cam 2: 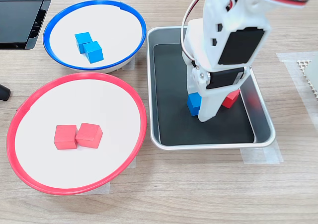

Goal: Move six blocks tray to matching dishes

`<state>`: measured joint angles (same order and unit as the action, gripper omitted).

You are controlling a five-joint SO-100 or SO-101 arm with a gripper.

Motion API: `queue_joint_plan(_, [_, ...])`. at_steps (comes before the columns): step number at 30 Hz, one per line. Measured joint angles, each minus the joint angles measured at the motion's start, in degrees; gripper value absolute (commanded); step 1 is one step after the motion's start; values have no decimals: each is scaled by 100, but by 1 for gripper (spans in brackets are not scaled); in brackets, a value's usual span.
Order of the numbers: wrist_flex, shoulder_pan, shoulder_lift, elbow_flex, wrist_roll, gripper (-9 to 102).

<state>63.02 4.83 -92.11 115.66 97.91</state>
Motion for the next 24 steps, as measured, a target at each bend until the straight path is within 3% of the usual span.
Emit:
queue_joint_plan(6, [308, -26, -167, -149, -369, 0])
queue_joint_plan(9, [606, -26, -580, -615, -1055, 0])
queue_joint_plan(12, [483, -176, -738, -1178, -2153, 0])
queue_joint_plan(15, [-9, -677, -580, -1556, -2628, 0])
queue_joint_plan(20, [-1002, -1468, 448, -2004, -2338, 0])
queue_joint_plan(24, [-1134, -1793, 1283, -2294, -1477, 15])
